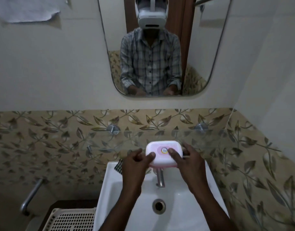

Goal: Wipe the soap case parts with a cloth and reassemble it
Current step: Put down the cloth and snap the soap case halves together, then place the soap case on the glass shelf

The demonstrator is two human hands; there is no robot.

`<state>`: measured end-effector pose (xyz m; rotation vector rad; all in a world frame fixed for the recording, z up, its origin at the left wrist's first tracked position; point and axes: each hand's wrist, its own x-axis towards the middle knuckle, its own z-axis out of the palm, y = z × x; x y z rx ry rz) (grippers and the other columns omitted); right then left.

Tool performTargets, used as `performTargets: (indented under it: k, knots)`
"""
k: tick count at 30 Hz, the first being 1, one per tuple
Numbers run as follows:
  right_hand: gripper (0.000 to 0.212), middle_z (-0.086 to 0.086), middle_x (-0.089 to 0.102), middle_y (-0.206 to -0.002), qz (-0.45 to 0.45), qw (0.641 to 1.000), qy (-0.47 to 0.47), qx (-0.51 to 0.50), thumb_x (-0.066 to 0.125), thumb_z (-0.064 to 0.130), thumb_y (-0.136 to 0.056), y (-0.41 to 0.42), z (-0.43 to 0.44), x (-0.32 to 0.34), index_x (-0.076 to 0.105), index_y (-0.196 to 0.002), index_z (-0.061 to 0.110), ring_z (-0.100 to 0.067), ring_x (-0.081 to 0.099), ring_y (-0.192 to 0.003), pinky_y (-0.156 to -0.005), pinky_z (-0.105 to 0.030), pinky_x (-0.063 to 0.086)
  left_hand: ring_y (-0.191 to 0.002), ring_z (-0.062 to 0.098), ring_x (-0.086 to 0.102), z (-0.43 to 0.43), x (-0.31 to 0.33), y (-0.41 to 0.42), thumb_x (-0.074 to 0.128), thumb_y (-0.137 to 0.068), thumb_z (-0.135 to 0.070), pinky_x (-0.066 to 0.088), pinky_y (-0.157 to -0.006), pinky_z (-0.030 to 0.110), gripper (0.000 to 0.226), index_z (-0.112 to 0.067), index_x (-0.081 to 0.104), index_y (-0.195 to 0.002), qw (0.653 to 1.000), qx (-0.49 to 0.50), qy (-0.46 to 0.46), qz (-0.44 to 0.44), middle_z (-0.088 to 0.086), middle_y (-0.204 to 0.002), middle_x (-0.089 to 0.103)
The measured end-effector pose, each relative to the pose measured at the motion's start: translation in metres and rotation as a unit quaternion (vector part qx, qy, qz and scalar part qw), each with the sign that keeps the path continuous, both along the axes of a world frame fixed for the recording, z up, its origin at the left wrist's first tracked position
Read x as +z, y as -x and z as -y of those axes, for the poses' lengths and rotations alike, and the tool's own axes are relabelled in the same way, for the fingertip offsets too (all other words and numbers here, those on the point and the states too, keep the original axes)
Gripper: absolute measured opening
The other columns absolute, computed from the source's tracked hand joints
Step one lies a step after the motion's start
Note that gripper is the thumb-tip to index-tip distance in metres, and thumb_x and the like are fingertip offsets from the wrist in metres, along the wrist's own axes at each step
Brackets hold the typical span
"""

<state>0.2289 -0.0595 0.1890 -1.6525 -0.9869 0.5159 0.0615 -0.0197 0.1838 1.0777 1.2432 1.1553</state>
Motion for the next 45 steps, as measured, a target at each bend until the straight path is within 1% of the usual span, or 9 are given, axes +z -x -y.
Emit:
performTargets:
  k: [2, 6, 9, 20, 28, 33, 37, 40, 45]
  knots:
    - [0.034, 0.013, 0.067, -0.074, 0.072, 0.996, -0.032, -0.049, 0.079, 0.050, -0.073, -0.002, -0.019, 0.019, 0.070, -0.094, 0.025, -0.006, 0.065, -0.069, -0.055, -0.008, 0.043, -0.077, 0.021, 0.077, -0.017, 0.021, -0.005, 0.087, -0.072, -0.026, 0.062, -0.075, 0.040, 0.032, -0.012, 0.082, -0.099, 0.998, 0.021, -0.045, -0.038, 0.005, -0.083, 0.081]
    - [0.040, -0.013, 0.075, -0.089, 0.130, 0.990, -0.025, -0.051, 0.074, 0.044, -0.081, -0.012, -0.064, 0.038, 0.075, -0.096, 0.008, -0.029, 0.067, -0.085, -0.073, -0.038, 0.054, -0.072, 0.026, 0.075, -0.058, 0.043, -0.025, 0.085, -0.075, -0.023, 0.063, -0.077, 0.048, 0.029, -0.004, 0.082, -0.097, 0.992, 0.037, -0.084, -0.083, 0.017, -0.080, 0.080]
    - [0.045, -0.023, 0.074, -0.091, 0.152, 0.987, 0.017, -0.056, 0.071, 0.044, -0.083, -0.020, -0.091, 0.035, 0.075, -0.093, 0.001, -0.037, 0.067, -0.090, -0.073, -0.038, 0.049, -0.065, 0.024, 0.070, -0.085, 0.046, -0.033, 0.085, -0.074, -0.023, 0.061, -0.074, 0.050, 0.031, 0.003, 0.080, -0.092, 0.986, 0.037, -0.079, -0.140, 0.026, -0.078, 0.077]
    - [0.045, -0.018, 0.074, -0.099, 0.175, 0.981, 0.065, -0.055, 0.069, 0.047, -0.083, -0.020, -0.114, 0.008, 0.074, -0.100, 0.006, -0.035, 0.067, -0.095, -0.072, -0.034, 0.049, -0.071, 0.035, 0.076, -0.110, 0.023, -0.034, 0.086, -0.070, -0.030, 0.061, -0.074, 0.047, 0.039, 0.006, 0.079, -0.085, 0.969, 0.035, -0.068, -0.236, 0.027, -0.075, 0.076]
    - [0.048, -0.018, 0.073, -0.088, 0.118, 0.988, -0.002, -0.099, 0.071, 0.048, -0.084, -0.021, -0.111, 0.002, 0.068, -0.092, 0.001, -0.033, 0.067, -0.085, -0.067, -0.031, 0.044, -0.056, 0.027, 0.065, -0.098, 0.032, -0.030, 0.074, -0.086, -0.038, 0.048, -0.060, 0.034, 0.048, 0.002, 0.070, -0.060, 0.953, 0.071, -0.124, -0.269, 0.018, -0.055, 0.067]
    - [0.026, 0.002, 0.054, -0.068, 0.092, 0.965, -0.209, -0.126, 0.058, 0.030, -0.095, 0.000, -0.064, -0.012, 0.047, -0.074, 0.019, -0.012, 0.050, -0.063, -0.057, -0.024, 0.042, -0.047, 0.011, 0.045, -0.052, -0.009, 0.004, 0.050, -0.094, -0.022, 0.035, -0.048, 0.028, 0.042, 0.001, 0.056, -0.058, 0.942, 0.234, -0.209, -0.121, 0.014, -0.051, 0.054]
    - [0.027, 0.010, 0.037, -0.062, 0.187, 0.963, -0.181, 0.065, 0.056, 0.027, -0.093, 0.053, -0.037, -0.070, 0.045, -0.069, 0.022, -0.006, 0.037, -0.055, -0.054, -0.020, 0.030, -0.057, 0.024, 0.058, -0.030, -0.087, 0.038, 0.040, -0.098, -0.031, 0.045, -0.058, 0.034, 0.055, 0.005, 0.059, -0.062, 0.961, 0.256, -0.061, -0.087, 0.021, -0.058, 0.061]
    - [0.007, -0.004, 0.062, -0.082, 0.271, 0.938, -0.010, 0.215, 0.059, 0.015, -0.090, 0.087, -0.047, -0.127, 0.061, -0.084, 0.013, -0.020, 0.061, -0.078, -0.068, -0.028, 0.045, -0.063, 0.034, 0.065, -0.032, -0.136, 0.055, 0.039, -0.106, -0.032, 0.055, -0.066, 0.041, 0.052, 0.005, 0.068, -0.084, 0.965, 0.209, 0.150, -0.050, 0.021, -0.070, 0.071]
    - [0.024, -0.017, 0.007, -0.164, 0.470, 0.768, 0.176, 0.397, 0.058, 0.008, -0.090, 0.106, -0.084, -0.190, 0.070, -0.111, 0.010, -0.037, 0.004, -0.151, -0.122, -0.050, 0.005, -0.081, 0.037, 0.066, -0.031, -0.171, 0.061, 0.037, -0.106, -0.048, 0.058, -0.083, 0.049, 0.058, 0.006, 0.059, -0.111, 0.941, 0.075, 0.324, 0.060, 0.029, -0.095, 0.067]
